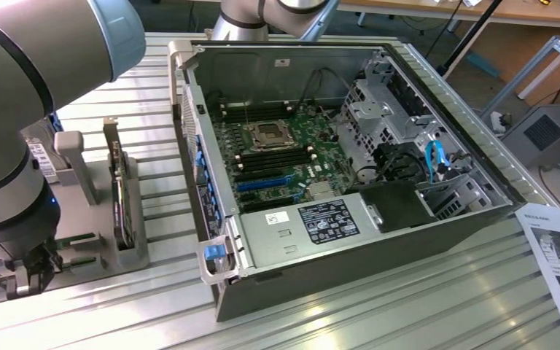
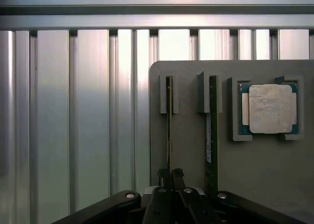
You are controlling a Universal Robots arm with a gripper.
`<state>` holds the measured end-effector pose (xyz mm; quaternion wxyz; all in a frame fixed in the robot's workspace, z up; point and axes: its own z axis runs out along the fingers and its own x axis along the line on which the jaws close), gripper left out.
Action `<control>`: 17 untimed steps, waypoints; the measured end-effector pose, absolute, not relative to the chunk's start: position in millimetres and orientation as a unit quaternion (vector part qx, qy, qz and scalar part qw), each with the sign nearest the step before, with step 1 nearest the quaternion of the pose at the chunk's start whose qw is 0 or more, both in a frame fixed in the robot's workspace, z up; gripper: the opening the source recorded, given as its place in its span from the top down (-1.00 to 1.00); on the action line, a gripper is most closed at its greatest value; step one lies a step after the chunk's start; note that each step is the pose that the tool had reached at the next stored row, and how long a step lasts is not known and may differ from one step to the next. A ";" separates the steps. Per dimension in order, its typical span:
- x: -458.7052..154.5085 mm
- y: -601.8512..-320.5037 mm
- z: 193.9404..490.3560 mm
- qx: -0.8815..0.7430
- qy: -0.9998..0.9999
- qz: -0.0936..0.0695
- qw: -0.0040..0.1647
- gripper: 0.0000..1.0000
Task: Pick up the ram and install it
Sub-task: 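Pick up the ram and move it above insertion slot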
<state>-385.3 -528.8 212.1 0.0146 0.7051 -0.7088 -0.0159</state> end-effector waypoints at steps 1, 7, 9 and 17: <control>-385.3 -528.8 212.8 0.705 -0.709 -0.016 0.015 0.76; -385.1 -528.9 217.5 0.705 -0.709 -0.016 0.015 0.76; -384.9 -528.8 219.6 0.705 -0.709 -0.016 0.015 0.76; -384.0 -528.8 232.1 0.705 -0.709 -0.016 0.015 0.76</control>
